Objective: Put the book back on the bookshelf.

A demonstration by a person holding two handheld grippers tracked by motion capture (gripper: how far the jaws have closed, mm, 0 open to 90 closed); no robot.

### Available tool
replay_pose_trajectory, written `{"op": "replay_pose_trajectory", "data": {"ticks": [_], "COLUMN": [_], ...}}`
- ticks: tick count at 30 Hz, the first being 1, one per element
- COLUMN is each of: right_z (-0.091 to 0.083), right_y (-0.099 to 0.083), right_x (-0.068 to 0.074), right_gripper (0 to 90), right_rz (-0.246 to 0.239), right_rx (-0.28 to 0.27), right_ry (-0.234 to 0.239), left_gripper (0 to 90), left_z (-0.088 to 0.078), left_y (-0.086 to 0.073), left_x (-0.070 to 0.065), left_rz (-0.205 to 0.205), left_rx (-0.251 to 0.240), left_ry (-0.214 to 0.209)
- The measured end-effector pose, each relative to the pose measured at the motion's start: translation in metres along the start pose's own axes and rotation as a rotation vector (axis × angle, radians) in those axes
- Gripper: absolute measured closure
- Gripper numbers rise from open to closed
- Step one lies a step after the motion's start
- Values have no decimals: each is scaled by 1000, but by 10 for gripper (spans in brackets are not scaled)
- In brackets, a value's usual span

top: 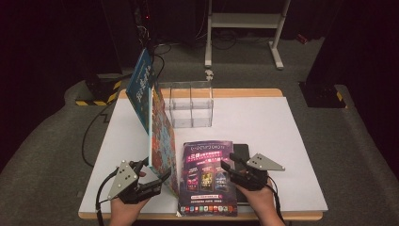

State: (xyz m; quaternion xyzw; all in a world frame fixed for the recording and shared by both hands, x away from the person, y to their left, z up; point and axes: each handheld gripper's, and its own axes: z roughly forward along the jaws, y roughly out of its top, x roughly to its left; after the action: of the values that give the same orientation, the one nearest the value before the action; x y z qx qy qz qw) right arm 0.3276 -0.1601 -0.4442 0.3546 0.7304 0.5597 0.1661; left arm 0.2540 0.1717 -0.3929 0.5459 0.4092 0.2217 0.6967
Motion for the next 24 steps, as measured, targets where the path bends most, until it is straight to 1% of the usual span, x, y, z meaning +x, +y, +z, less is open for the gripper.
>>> {"op": "replay_pose_trajectory", "data": {"ticks": [1, 2, 4, 9, 13, 14, 15, 20, 24], "right_z": [-1, -1, -1, 0, 1, 1, 2, 3, 4], "right_y": [0, -1, -1, -2, -1, -1, 0, 1, 2], "right_x": [-3, -5, -7, -12, -15, -15, -16, -17, -18], "right_gripper": [506, 506, 507, 508, 509, 509, 510, 511, 512], "right_rz": [5, 9, 10, 19, 22, 22, 27, 32, 39], "right_rx": [-2, -3, -2, 0, -4, -4, -6, -11, -13], "right_ry": [-8, -14, -23, -34, -33, -33, -33, -32, -28], "left_gripper": [335, 335, 335, 340, 360, 360, 380, 399, 418], "left_z": [0, -1, -2, -6, -9, -10, -12, -15, -17], "left_y": [0, 1, 1, 3, 5, 6, 7, 8, 10], "left_x": [0, 1, 2, 5, 7, 8, 9, 11, 13], "left_rz": [-1, 8, 7, 17, 18, 25, 30, 28, 39], "left_rx": [0, 6, 7, 11, 6, 9, 7, 6, 7], "left_ry": [2, 3, 6, 21, 32, 36, 42, 48, 51]}}
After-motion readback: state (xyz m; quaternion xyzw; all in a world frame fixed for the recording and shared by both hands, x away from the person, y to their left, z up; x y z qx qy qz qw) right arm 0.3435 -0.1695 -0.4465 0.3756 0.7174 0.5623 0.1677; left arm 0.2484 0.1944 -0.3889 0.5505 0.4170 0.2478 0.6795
